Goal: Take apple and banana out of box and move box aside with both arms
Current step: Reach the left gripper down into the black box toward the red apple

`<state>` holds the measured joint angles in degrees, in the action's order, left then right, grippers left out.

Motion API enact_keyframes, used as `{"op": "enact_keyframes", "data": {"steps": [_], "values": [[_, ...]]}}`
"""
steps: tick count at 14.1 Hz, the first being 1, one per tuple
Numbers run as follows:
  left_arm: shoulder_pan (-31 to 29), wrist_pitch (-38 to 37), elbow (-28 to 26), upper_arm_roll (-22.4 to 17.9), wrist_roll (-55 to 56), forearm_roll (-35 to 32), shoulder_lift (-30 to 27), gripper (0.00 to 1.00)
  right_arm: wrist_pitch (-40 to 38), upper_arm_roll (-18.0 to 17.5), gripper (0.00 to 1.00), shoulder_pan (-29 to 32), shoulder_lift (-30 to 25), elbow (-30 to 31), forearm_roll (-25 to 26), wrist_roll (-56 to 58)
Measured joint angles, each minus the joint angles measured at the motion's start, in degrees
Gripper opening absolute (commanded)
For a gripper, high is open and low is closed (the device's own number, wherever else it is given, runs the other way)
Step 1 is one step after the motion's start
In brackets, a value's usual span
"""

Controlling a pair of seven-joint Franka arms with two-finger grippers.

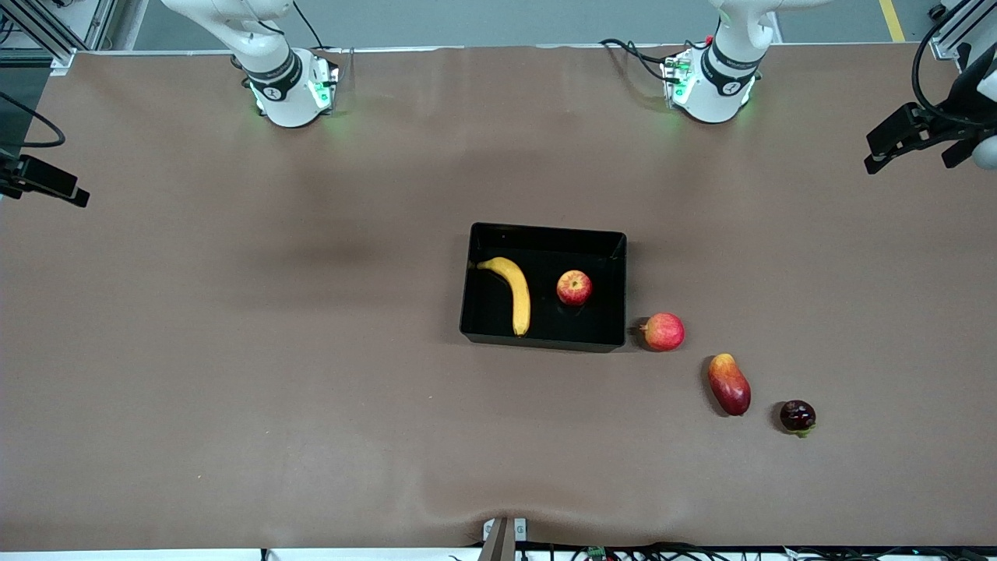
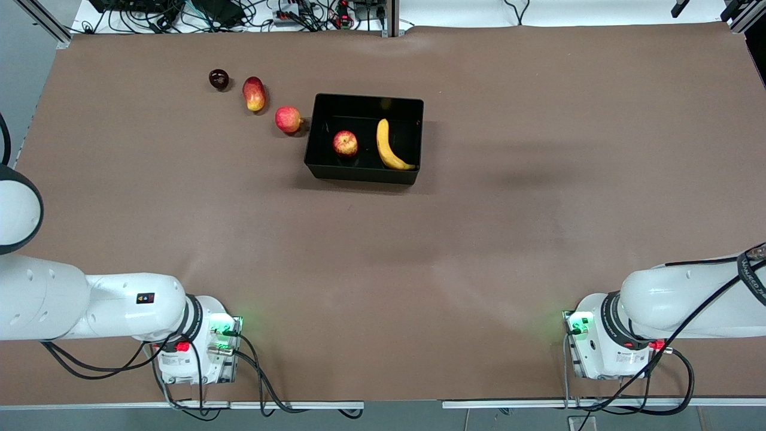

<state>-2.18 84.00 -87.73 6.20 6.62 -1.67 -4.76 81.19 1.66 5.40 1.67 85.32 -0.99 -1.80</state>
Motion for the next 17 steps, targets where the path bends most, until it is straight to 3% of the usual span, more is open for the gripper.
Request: {"op": "enact_keyframes", "data": {"steps": [5, 9, 12, 17], "values": [[-0.8, -0.1, 0.0, -0.6, -0.1, 0.0, 0.4, 1.00, -0.1, -0.3, 1.00, 0.0, 0.0, 0.0, 0.0, 0.0], [1.5, -0.3, -2.1, 1.3, 0.7, 1.6, 3.0, 1.00, -0.1, -0.2, 1.00, 0.0, 0.0, 0.1, 0.0, 0.0], [3.9, 7.0, -7.9, 6.6, 8.6, 2.3, 5.8, 1.00, -0.2, -0.2, 1.00, 0.0, 0.1, 0.3, 0.0, 0.0], [9.8, 25.7, -18.9, 17.8, 37.4, 2.0, 12.4, 1.00, -0.2, -0.3, 1.00, 0.0, 0.1, 0.7, 0.0, 0.0]]}}
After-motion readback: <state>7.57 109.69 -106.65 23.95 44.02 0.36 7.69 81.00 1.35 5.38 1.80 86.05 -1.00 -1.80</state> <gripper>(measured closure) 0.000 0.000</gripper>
